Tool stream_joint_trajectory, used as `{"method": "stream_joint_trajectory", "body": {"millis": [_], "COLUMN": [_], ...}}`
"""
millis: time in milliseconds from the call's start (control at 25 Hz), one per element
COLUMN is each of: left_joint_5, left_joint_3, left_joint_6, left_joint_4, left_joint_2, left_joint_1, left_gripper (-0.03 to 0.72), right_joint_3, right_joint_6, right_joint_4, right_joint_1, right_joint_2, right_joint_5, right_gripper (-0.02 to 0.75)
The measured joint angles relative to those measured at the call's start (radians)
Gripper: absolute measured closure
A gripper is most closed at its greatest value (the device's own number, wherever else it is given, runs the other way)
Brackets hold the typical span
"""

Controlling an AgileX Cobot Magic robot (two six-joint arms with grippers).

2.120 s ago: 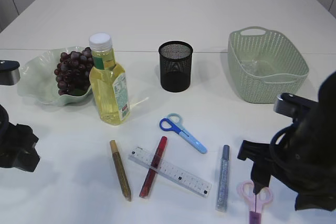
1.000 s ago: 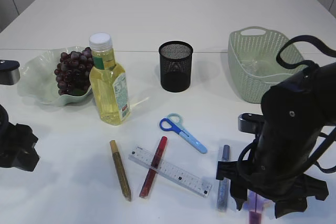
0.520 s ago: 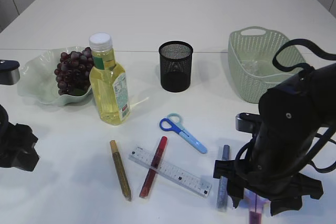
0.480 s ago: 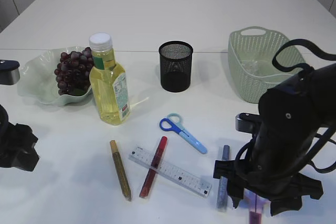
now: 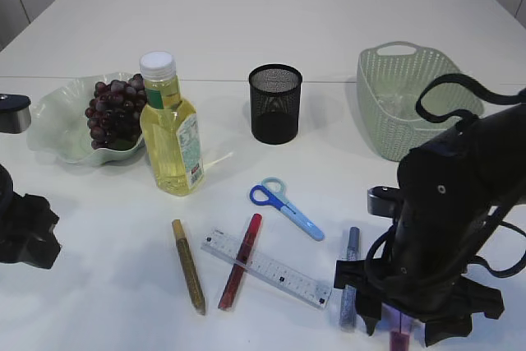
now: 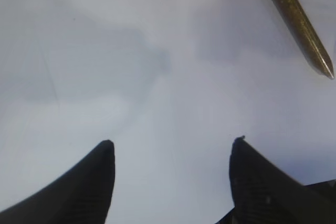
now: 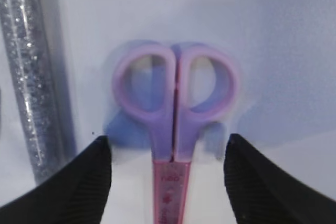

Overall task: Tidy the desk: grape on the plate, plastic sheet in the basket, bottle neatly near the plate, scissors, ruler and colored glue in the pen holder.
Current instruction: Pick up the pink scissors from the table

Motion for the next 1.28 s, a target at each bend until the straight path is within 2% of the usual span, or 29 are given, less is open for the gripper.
{"method": "stream_joint_trajectory", "body": {"millis": [1000,1280], "left_joint_5": [0.002,0.002], "left_joint_3": [0.000,0.000], "left_joint_6": [0.000,0.000], "left_joint_4": [0.000,0.000], "left_joint_2": [0.000,0.000], "left_joint_1": [0.000,0.000], "left_gripper": [0.190,0.190], "right_joint_3": [-0.006,-0.009], "right_joint_6": [-0.003,-0.005], "right_joint_4": [0.000,0.000], "right_joint_1": [0.000,0.000], "right_joint_2": [0.027,0.030], "right_joint_5": [-0.015,-0.015], "right_gripper": [0.217,0.244]}}
